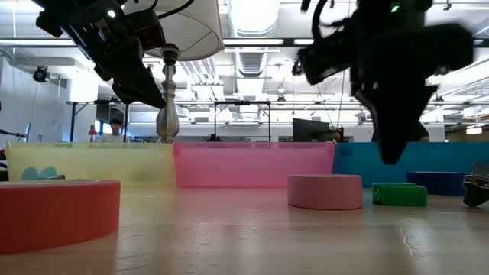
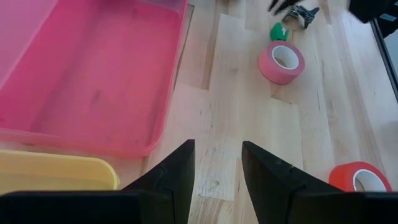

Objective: Pick and place Stapler, Stapler remover, tape
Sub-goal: Put the green stapler into the yellow bin

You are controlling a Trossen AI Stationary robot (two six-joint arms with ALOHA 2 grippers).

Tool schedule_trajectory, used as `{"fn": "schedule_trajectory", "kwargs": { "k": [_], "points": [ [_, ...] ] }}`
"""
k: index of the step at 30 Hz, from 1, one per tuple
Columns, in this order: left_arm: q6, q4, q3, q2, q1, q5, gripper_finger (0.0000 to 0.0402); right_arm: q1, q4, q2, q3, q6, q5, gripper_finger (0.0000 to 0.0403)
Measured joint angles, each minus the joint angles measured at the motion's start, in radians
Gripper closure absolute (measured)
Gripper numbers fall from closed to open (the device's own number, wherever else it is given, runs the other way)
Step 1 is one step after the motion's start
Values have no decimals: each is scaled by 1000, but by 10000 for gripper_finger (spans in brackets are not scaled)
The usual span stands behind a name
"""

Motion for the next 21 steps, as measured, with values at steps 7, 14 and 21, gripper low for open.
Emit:
{"fn": "schedule_trajectory", "kwargs": {
  "k": [7, 14, 21],
  "points": [
    [0, 0, 0, 0, 0, 0, 266, 60, -2, 0, 20, 53, -23, 281],
    [0, 0, 0, 0, 0, 0, 266, 66, 31, 12, -17, 73, -17, 230],
    [0, 0, 0, 0, 0, 0, 266, 50, 154, 13, -68, 68, -27, 222]
  ]
}}
